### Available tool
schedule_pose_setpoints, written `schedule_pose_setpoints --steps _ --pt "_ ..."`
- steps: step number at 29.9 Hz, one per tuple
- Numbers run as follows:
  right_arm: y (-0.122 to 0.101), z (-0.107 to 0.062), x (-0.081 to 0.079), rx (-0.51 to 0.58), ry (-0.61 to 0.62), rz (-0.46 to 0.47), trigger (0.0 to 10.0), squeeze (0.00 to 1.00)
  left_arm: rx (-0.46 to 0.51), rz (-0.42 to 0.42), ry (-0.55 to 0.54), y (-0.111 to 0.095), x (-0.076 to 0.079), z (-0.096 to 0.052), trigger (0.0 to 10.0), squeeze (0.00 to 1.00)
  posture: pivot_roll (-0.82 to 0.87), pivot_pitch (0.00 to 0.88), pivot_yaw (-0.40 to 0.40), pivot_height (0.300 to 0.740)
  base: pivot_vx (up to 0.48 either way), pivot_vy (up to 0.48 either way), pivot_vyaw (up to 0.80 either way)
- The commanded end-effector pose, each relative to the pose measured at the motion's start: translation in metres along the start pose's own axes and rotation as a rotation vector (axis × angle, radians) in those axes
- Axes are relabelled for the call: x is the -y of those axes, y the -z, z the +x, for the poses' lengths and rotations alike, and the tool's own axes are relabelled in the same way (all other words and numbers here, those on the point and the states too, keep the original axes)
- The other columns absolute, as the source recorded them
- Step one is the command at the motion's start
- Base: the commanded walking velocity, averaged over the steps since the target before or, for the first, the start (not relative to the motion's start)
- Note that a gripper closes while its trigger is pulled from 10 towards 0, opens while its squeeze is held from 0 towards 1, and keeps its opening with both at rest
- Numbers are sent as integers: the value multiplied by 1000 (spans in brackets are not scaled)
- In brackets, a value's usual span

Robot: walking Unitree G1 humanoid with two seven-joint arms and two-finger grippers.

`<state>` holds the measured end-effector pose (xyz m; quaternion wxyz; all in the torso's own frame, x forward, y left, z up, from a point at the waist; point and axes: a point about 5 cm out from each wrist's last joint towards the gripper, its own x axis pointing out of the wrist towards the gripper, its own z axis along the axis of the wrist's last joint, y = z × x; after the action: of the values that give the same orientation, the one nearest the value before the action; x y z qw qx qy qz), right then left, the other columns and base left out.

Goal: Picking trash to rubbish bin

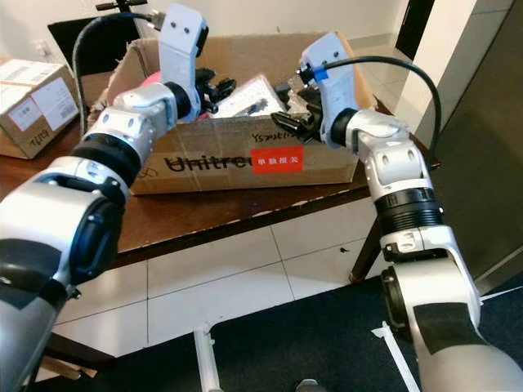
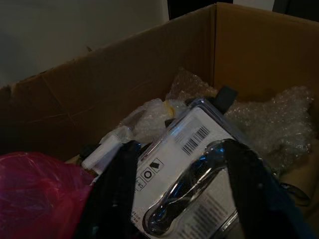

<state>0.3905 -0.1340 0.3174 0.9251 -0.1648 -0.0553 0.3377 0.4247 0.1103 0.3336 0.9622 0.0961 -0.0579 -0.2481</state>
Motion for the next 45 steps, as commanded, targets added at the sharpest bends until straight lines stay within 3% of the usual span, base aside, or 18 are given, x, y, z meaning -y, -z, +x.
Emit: schedule_pose_setpoints --steps 1,4,5,6,10,12,14,16,19,25,30,32,33,35,38,40,43,45 --pt "-6 2 -2 7 -12 -16 10000 0 -1 10 -9 -5 -3 -1 10000 1000 -66 185 42 740 0 0 0" --pt "-7 1 0 10 12 -27 10000 0 20 4 -36 -11 -7 -2 10000 1000 -68 181 39 740 0 0 0" --pt "-8 1 1 12 21 -27 10000 0 40 -3 -47 -16 -9 -3 10000 63 -68 181 39 740 0 0 0" --pt "-9 0 3 19 29 -29 10000 0 91 -42 -45 -25 -12 -4 10000 0 -71 178 39 740 0 0 0" --pt "-13 -3 5 48 35 -11 10000 0 183 -125 -10 -42 -15 -7 10000 0 -74 174 40 740 0 0 0" --pt "-21 -11 7 128 18 72 10000 0 280 -236 114 -55 -20 -15 10000 0 -78 167 40 740 0 0 0" --pt "-24 -17 8 168 -4 118 10000 0 306 -259 194 -58 -21 -19 10000 0 -77 166 40 740 0 0 0" --pt "-24 -30 5 231 -84 170 10000 0 301 -256 409 -50 -21 -29 10000 0 -77 166 40 740 0 0 0" --pt "-21 -43 -1 273 -155 192 10000 0 267 -219 567 -34 -23 -40 10000 0 -64 159 13 740 0 0 0" --pt "-9 -61 -25 328 -339 279 10000 0 193 -299 758 4 -29 -65 10000 0 -51 156 -7 740 0 0 0" --pt "15 -70 -48 252 -475 310 10000 0 124 -345 895 35 -25 -88 10000 0 -51 155 -13 740 0 0 0" --pt "41 -76 -67 126 -550 329 10000 0 16 -358 951 68 -10 -107 10000 0 -46 155 -25 740 0 0 0" --pt "41 -76 -67 126 -550 329 10000 0 16 -358 951 68 -10 -107 10000 0 -46 155 -25 740 0 0 0" --pt "75 -78 -87 -48 -597 325 10000 0 -102 -386 974 107 15 -124 10000 0 -44 155 -32 740 0 0 0" --pt "89 -78 -94 -116 -601 319 10000 0 -146 -400 968 120 26 -129 10000 0 -44 153 -33 740 0 0 0" --pt "119 -78 -104 -268 -567 316 10000 0 -252 -396 920 151 51 -139 10000 0 -43 152 -33 740 0 0 0" --pt "129 -79 -107 -322 -552 305 10000 0 -286 -378 902 160 59 -144 10000 0 -44 150 -31 740 0 0 0" --pt "165 -83 -118 -489 -503 262 10000 0 -390 -346 775 199 78 -156 10000 0 -49 147 -25 740 0 0 0"
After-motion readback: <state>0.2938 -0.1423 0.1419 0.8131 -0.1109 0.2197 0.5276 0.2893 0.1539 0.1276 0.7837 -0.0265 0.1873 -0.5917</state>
